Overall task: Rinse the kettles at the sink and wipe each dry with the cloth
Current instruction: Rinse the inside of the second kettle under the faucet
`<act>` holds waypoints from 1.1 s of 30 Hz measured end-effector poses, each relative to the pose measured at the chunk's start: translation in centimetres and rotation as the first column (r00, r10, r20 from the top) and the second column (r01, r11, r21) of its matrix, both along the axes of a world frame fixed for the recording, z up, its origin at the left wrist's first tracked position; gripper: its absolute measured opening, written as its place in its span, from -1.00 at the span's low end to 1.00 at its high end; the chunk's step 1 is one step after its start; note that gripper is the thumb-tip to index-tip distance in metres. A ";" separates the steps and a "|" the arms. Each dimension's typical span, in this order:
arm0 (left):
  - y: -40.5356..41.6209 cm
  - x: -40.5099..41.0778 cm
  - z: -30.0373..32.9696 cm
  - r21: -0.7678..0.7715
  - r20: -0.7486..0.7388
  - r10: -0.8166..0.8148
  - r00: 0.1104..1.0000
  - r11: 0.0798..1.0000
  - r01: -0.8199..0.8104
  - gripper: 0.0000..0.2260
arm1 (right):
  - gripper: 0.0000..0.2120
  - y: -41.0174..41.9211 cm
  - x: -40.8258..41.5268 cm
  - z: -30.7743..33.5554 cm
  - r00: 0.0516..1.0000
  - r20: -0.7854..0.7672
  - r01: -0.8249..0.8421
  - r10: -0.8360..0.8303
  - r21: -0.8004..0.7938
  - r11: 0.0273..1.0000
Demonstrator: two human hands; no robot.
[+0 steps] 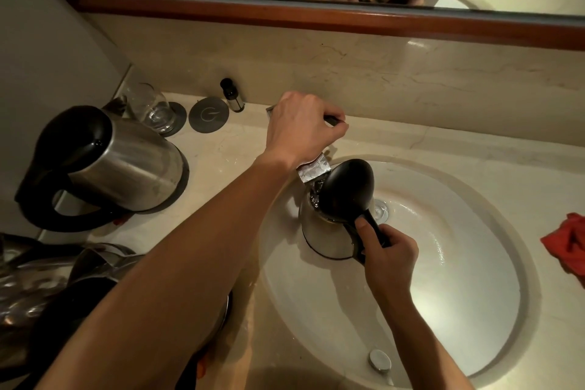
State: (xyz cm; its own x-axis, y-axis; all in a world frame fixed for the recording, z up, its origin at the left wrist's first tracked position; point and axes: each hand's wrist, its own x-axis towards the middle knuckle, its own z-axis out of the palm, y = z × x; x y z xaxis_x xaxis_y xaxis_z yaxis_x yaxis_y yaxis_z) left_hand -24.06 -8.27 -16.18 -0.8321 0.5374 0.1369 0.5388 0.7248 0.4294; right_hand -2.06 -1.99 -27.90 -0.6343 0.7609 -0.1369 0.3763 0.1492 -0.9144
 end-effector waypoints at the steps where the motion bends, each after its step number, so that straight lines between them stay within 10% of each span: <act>1: 0.0 0.0 0.0 0.000 0.003 0.001 1.000 1.000 -0.001 -0.82 | -0.21 0.0 0.0 0.0 1.000 -0.006 -0.004 0.004 0.002 1.000; 33: -0.1 0.1 0.1 0.029 0.014 -0.005 1.000 1.000 0.004 -0.82 | -0.30 0.2 0.1 0.3 1.000 -0.014 -0.015 0.016 0.027 1.000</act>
